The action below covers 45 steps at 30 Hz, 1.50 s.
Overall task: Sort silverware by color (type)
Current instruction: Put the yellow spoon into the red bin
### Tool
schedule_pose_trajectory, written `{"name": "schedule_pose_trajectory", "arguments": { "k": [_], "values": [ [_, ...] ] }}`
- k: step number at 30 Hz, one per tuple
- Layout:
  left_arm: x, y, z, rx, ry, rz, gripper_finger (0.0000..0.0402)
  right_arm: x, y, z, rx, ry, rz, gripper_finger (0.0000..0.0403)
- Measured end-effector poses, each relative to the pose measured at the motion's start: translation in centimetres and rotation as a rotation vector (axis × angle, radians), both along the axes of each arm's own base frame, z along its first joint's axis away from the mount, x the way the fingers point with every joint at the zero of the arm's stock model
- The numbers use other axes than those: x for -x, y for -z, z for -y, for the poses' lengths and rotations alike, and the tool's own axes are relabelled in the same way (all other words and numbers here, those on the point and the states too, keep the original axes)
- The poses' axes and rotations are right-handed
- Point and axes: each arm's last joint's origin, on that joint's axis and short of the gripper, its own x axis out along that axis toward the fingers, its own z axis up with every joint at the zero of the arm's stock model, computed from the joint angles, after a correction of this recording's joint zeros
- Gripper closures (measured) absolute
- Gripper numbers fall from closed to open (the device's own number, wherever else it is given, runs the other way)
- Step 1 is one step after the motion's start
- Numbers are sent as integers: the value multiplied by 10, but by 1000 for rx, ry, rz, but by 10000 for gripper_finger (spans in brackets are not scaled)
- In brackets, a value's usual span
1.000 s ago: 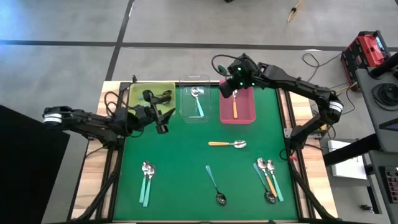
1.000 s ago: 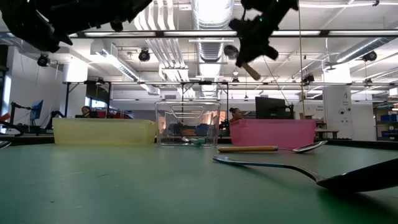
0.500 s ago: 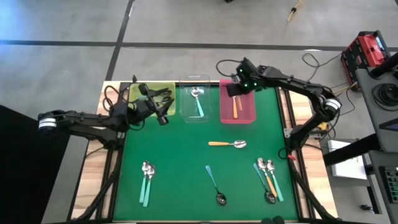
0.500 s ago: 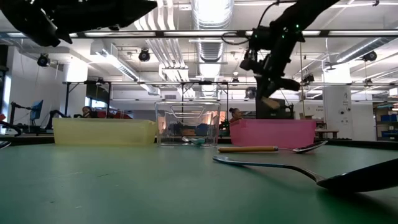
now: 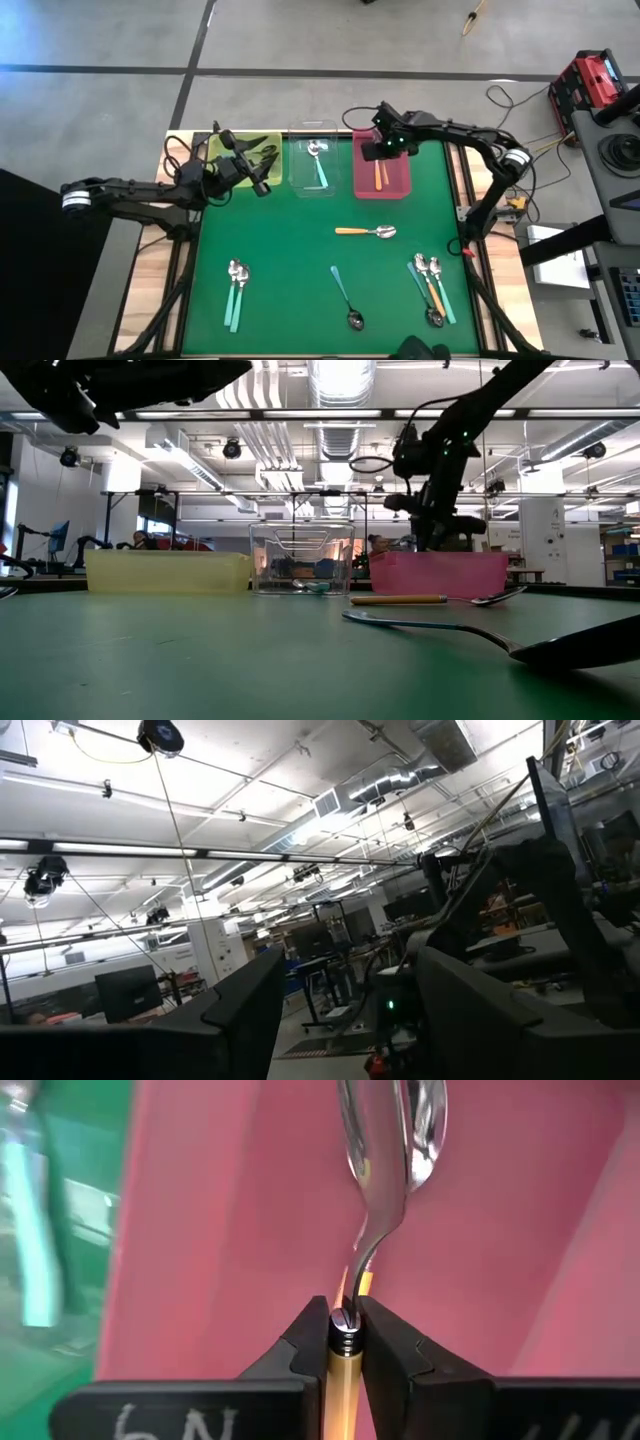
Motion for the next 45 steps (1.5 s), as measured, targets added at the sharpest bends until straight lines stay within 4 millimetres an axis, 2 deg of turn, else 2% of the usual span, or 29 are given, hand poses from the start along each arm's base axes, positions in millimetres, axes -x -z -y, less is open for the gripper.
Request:
{"name": "schedule_pose_trajectory", "arguments": {
  "k": [4, 11, 18, 38, 45],
  "values": [
    [-3, 0, -1, 6, 2, -8, 192, -2, 10, 2, -26, 0, -28, 374],
    [-5, 1, -1, 7, 2, -11, 192, -4, 18, 3, -42, 8, -44, 371],
    [-6, 4, -2, -6, -10, -54, 192, -3, 17, 3, -32, 15, -53, 371],
    [-7, 1, -2, -3, -7, -38, 192, -3, 18, 4, -46, 132, -52, 370],
    [-7, 1, -2, -3, -7, -38, 192, 1, 28, 0, -63, 145, -84, 370]
  ]
}}
